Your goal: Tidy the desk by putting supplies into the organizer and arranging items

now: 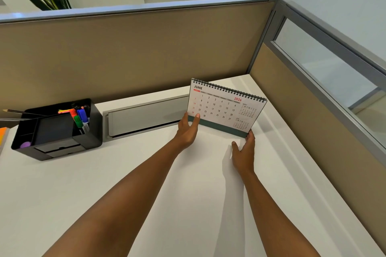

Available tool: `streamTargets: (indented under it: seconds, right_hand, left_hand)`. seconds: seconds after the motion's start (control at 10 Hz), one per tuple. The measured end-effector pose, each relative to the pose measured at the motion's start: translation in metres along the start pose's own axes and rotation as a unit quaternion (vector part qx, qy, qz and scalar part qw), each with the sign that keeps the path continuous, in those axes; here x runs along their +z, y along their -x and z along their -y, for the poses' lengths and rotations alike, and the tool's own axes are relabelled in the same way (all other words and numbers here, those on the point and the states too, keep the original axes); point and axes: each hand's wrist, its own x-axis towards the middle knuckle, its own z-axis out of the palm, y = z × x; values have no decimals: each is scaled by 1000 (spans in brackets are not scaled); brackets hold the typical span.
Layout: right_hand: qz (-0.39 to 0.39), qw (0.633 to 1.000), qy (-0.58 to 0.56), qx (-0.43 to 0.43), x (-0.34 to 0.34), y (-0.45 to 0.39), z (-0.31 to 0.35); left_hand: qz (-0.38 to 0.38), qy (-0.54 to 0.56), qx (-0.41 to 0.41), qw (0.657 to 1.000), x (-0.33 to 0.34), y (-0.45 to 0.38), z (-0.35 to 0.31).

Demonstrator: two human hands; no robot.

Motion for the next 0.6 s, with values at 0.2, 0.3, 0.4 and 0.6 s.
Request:
streamTargets:
  seconds: [0.2, 0.3, 0.4, 0.6]
  right_hand:
    - [14, 1000, 6, 16, -3, 1, 3]
    - [16, 1000, 8, 19, -4, 3, 5]
    - [2, 1000, 6, 29, -5, 7, 9]
    - [-47, 998, 49, 14, 5, 38, 1]
  left_hand:
    - [21, -26, -18, 999, -5, 12, 7]
    - [34, -41, -19, 998, -7, 19, 12]
    - [48, -41, -46, 997, -10, 26, 22]
    - [45, -79, -57, 994, -12, 47, 48]
